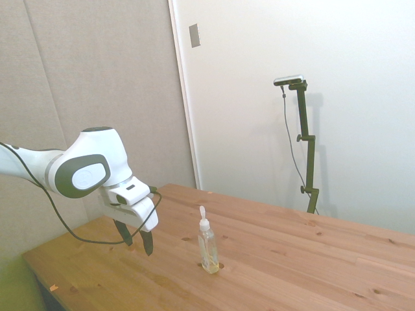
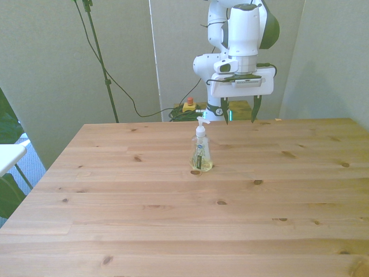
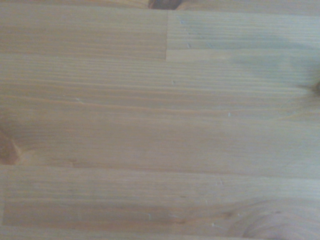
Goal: Knock down the sanitizer
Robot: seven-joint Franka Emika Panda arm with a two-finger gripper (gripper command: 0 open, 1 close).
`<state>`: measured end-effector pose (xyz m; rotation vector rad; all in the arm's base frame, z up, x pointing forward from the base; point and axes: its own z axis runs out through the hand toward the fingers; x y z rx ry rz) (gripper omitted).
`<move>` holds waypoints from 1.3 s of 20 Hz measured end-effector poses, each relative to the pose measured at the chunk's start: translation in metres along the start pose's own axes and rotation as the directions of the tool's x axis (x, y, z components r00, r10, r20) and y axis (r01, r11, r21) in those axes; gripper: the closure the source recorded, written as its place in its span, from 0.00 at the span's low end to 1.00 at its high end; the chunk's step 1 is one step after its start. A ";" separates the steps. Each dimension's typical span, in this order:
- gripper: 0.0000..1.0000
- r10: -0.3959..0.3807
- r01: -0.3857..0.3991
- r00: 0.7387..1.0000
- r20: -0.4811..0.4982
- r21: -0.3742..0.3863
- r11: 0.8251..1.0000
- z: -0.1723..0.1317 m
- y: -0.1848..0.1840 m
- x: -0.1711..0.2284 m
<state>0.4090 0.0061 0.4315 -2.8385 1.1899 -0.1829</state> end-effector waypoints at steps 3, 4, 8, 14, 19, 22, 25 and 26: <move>1.00 0.013 -0.013 1.000 0.004 -0.003 1.000 0.002 0.001 0.001; 1.00 0.021 -0.021 1.000 0.006 -0.005 1.000 0.003 0.003 0.003; 1.00 0.070 -0.070 0.998 0.004 -0.011 0.998 0.010 0.016 0.019; 1.00 0.153 -0.154 0.987 -0.037 -0.021 0.988 0.018 0.031 0.053; 1.00 0.200 -0.201 0.978 -0.056 -0.021 0.979 0.020 0.030 0.078; 1.00 0.215 -0.217 0.975 -0.062 -0.030 0.976 0.024 0.026 0.087; 1.00 0.236 -0.239 0.969 -0.073 -0.037 0.970 0.025 0.024 0.097; 1.00 0.244 -0.247 0.967 -0.075 -0.037 0.968 0.026 0.024 0.101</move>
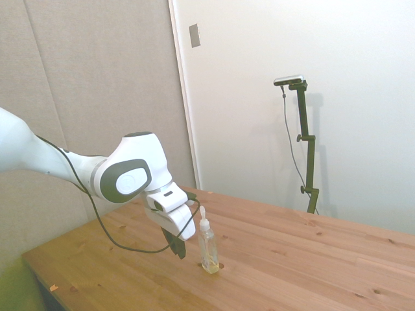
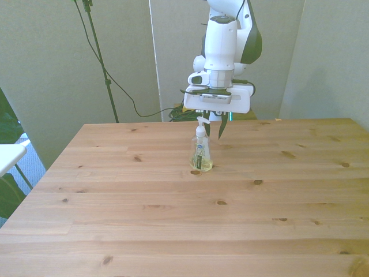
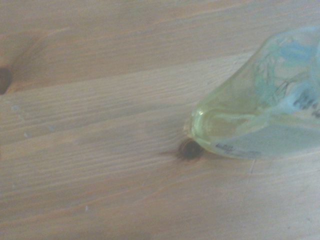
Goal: Knock down the sanitizer
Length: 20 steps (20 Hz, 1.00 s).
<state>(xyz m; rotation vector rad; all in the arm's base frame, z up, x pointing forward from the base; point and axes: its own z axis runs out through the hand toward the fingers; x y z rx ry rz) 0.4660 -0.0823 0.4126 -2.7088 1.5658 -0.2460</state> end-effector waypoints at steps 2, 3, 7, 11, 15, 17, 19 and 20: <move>1.00 0.017 -0.017 1.000 -0.002 -0.003 1.000 0.002 -0.003 0.007; 1.00 0.023 -0.023 1.000 -0.004 -0.005 1.000 0.003 -0.004 0.011; 1.00 0.042 -0.042 0.999 -0.014 -0.011 0.999 0.007 -0.011 0.024; 1.00 0.064 -0.064 0.998 -0.025 -0.012 0.998 0.009 -0.019 0.037; 1.00 0.086 -0.086 0.996 -0.027 -0.012 0.996 0.017 -0.029 0.053; 1.00 0.100 -0.100 0.995 -0.031 -0.010 0.995 0.021 -0.034 0.062; 1.00 0.116 -0.116 0.993 -0.036 -0.007 0.993 0.024 -0.039 0.073; 1.00 0.123 -0.123 0.992 -0.038 -0.005 0.992 0.025 -0.041 0.078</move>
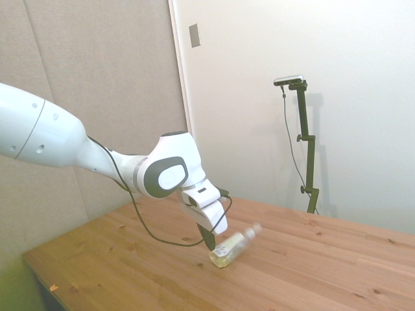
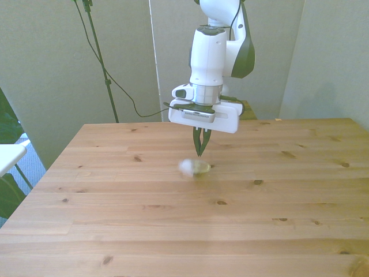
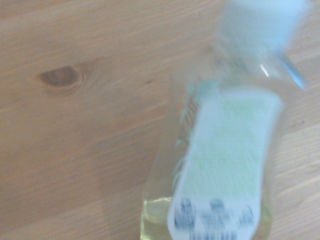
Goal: Knock down the sanitizer
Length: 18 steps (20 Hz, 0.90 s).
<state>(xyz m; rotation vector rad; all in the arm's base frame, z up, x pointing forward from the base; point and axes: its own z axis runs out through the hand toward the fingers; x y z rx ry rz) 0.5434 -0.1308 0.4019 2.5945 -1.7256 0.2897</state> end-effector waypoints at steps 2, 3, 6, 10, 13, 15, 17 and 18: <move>1.00 0.011 -0.011 1.000 -0.005 0.005 1.000 0.001 -0.006 0.009; 1.00 0.015 -0.015 1.000 -0.006 0.006 1.000 0.002 -0.009 0.013; 1.00 0.026 -0.026 1.000 -0.014 0.012 1.000 0.004 -0.018 0.023; 1.00 0.039 -0.039 0.999 -0.023 0.017 0.999 0.005 -0.028 0.034; 1.00 0.052 -0.051 0.998 -0.033 0.022 0.998 0.005 -0.033 0.044; 1.00 0.063 -0.062 0.997 -0.040 0.028 0.998 0.004 -0.038 0.052; 1.00 0.073 -0.072 0.996 -0.045 0.028 0.997 0.004 -0.042 0.059; 1.00 0.079 -0.077 0.996 -0.046 0.027 0.997 0.004 -0.043 0.062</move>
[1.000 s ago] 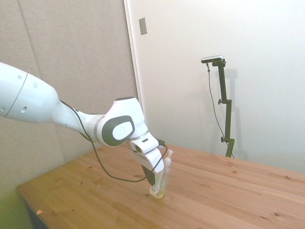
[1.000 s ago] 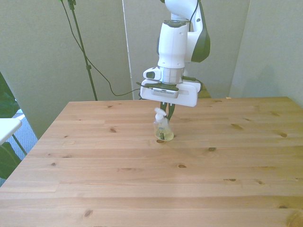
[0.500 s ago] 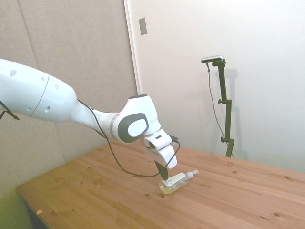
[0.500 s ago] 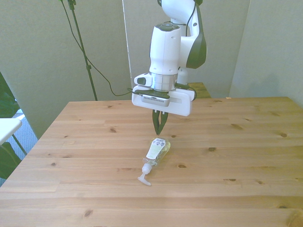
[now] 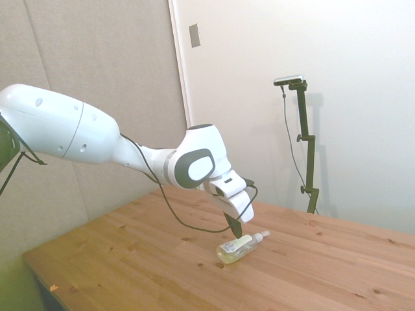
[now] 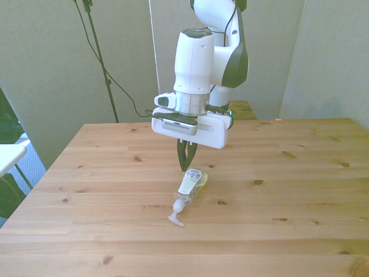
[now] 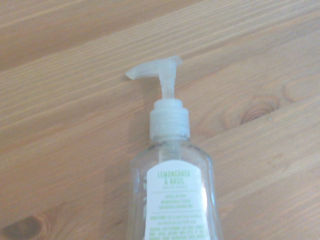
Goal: Knock down the sanitizer
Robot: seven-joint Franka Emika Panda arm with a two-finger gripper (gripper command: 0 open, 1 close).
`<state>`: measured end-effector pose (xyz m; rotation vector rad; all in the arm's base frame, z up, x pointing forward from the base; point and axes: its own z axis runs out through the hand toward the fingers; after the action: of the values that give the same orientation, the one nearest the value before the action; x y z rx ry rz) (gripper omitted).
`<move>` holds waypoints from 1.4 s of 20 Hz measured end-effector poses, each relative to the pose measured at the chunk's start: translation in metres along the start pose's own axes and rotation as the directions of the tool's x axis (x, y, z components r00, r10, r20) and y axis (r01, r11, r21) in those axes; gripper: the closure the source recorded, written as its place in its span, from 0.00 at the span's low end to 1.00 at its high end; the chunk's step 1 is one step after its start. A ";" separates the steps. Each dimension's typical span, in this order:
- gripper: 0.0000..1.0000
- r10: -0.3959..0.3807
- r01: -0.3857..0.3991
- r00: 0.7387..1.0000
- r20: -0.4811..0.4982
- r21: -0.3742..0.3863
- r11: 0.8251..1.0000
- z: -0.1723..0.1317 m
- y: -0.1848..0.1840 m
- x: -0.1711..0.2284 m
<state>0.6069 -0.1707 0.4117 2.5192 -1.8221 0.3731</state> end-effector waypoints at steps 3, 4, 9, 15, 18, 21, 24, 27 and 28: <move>0.00 0.019 -0.019 1.000 -0.005 0.004 1.000 0.000 -0.006 0.007; 0.00 0.027 -0.027 1.000 -0.005 0.007 1.000 0.000 -0.008 0.008; 0.00 0.039 -0.039 0.999 0.001 0.018 0.999 -0.002 -0.010 0.010; 0.00 0.036 -0.036 0.999 0.002 0.020 0.999 -0.006 -0.006 0.008; 0.00 0.028 -0.028 1.000 0.003 0.024 0.999 -0.012 -0.002 0.005; 0.00 0.018 -0.018 1.000 0.006 0.030 0.999 -0.021 0.003 -0.002; 0.00 0.005 -0.005 1.000 0.012 0.033 0.999 -0.027 0.009 -0.010; 0.00 -0.011 0.010 1.000 0.021 0.032 0.999 -0.031 0.016 -0.020; 0.00 -0.017 0.016 1.000 0.024 0.032 0.999 -0.032 0.019 -0.024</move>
<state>0.5761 -0.1497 0.4361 2.5696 -1.8167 0.3756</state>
